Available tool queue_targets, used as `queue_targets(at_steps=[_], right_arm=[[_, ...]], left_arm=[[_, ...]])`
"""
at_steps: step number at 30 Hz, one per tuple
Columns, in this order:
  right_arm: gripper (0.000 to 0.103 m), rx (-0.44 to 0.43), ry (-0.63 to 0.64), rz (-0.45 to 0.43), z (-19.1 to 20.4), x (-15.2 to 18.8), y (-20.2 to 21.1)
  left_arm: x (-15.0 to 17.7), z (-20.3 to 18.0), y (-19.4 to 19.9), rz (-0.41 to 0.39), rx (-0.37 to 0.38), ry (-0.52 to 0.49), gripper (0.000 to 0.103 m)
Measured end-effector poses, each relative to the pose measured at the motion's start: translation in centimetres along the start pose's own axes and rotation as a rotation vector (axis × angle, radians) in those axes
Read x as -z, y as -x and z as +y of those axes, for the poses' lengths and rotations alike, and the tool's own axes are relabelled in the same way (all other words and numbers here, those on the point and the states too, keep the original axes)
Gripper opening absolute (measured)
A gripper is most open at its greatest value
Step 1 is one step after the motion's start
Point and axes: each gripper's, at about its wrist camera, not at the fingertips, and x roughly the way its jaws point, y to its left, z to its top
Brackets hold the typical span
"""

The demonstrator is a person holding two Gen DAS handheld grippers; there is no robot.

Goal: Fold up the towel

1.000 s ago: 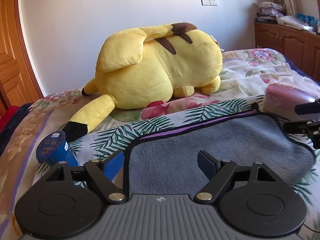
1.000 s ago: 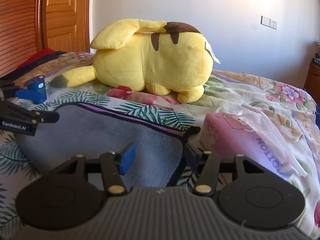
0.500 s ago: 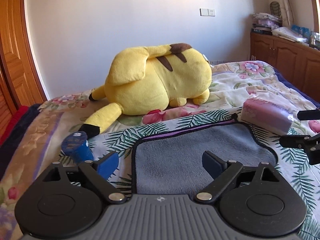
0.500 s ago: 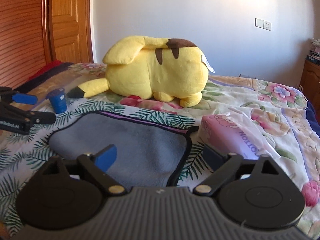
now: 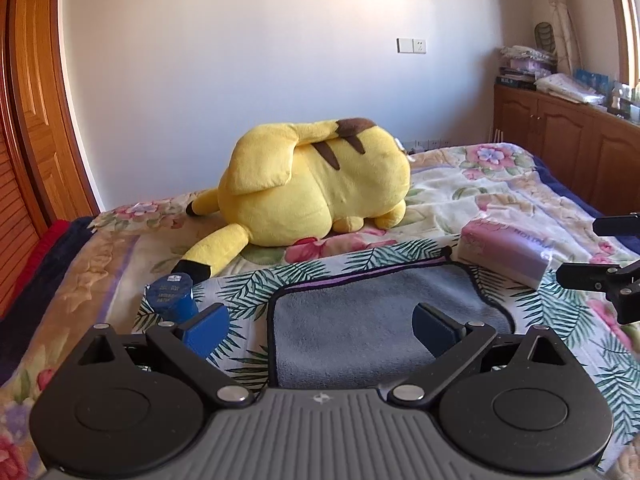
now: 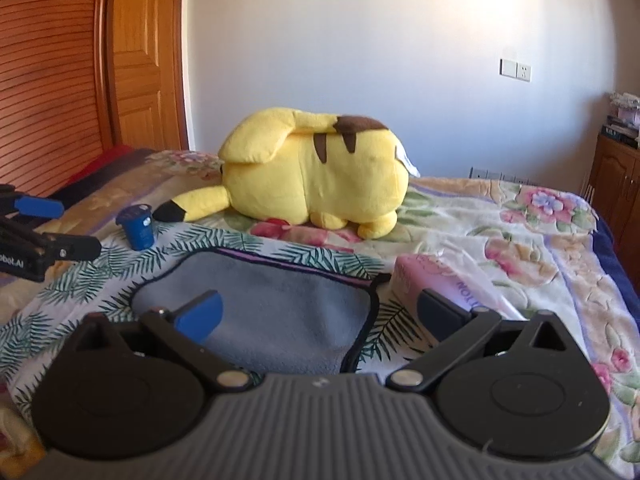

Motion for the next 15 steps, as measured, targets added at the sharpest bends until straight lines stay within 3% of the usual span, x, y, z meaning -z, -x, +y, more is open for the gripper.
queue_targets(at_steps=[15], right_arm=[[0.103,-0.036,0.005,-0.028,2.2,-1.5,5.3]], left_arm=[[-1.0,-1.0,7.4,-0.042,0.013,0.019,0.087]])
